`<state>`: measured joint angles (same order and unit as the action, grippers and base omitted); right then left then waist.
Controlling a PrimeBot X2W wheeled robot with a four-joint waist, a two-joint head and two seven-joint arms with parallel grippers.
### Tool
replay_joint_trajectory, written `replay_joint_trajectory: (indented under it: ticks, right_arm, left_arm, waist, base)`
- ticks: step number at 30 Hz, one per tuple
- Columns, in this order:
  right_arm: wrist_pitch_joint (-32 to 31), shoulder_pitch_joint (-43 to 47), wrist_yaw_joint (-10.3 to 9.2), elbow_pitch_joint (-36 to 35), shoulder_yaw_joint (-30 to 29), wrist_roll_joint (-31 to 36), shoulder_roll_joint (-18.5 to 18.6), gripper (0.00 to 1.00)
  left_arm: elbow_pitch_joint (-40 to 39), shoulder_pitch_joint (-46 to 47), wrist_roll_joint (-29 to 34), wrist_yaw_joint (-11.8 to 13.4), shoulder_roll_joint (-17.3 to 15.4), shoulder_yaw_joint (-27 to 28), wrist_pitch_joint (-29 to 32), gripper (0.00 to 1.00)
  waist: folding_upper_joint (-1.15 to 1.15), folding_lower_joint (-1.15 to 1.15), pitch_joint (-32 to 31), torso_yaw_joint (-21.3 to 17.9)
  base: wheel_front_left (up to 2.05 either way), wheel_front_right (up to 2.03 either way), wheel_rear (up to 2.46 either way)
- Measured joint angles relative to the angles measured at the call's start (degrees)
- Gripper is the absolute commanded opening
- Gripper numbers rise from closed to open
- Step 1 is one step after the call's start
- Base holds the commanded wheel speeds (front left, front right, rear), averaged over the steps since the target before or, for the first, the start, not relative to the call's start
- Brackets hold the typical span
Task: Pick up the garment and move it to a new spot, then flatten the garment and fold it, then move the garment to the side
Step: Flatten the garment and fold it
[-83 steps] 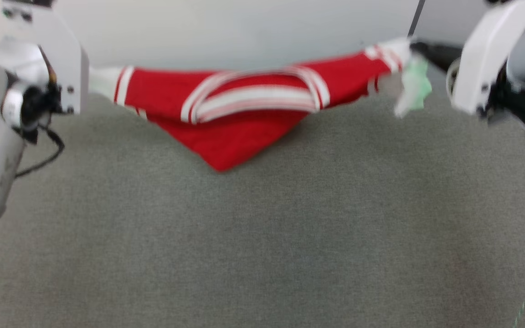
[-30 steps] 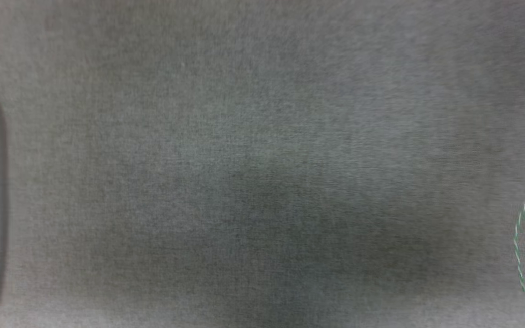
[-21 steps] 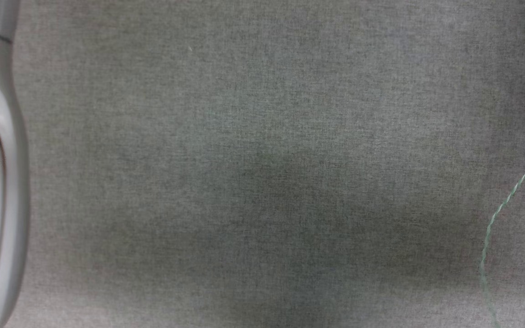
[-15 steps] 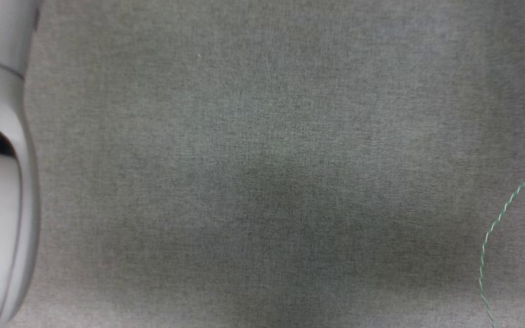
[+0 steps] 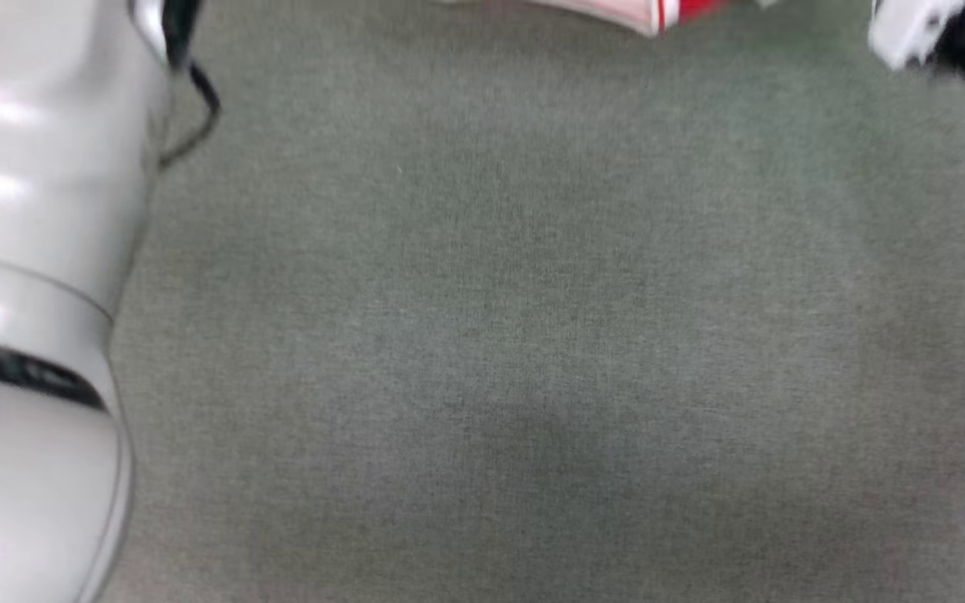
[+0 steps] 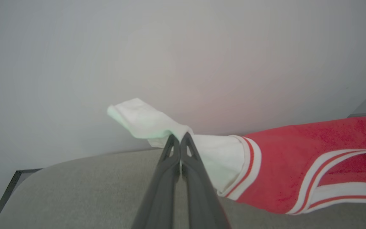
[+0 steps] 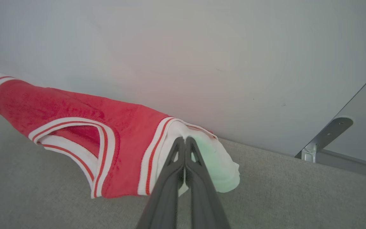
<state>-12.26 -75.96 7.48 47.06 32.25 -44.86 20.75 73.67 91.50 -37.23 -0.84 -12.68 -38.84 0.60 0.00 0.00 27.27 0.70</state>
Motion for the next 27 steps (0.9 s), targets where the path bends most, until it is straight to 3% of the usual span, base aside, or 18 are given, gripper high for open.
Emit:
replay_joint_trajectory:
  ticks: [10, 16, 27]
  right_arm:
    - [-5.4, 16.4, 0.00, -14.1, 7.1, -13.4, 10.1, 0.00]
    - [-7.1, 25.2, 0.00, -20.7, 8.1, -18.2, 14.3, 0.00]
    - [-8.7, 40.7, 0.01, -30.8, 6.2, -22.6, 21.9, 0.00]
  left_arm:
    - [0.1, -15.2, -1.3, -2.7, -2.9, -0.9, 0.4, 0.00]
    - [-0.3, -23.7, -3.2, -4.2, -4.1, -0.1, -1.7, 0.00]
    - [-3.9, -38.3, -4.7, -4.1, -4.8, -0.4, -3.9, 0.00]
  waist:
    - [0.00, 0.00, -8.8, -0.2]
    - [0.00, 0.00, -13.4, -0.8]
    - [0.00, 0.00, -18.3, -1.0]
  base:
    - [0.00, 0.00, 0.00]
    - [0.00, 0.00, 0.00]
    - [0.00, 0.00, 0.00]
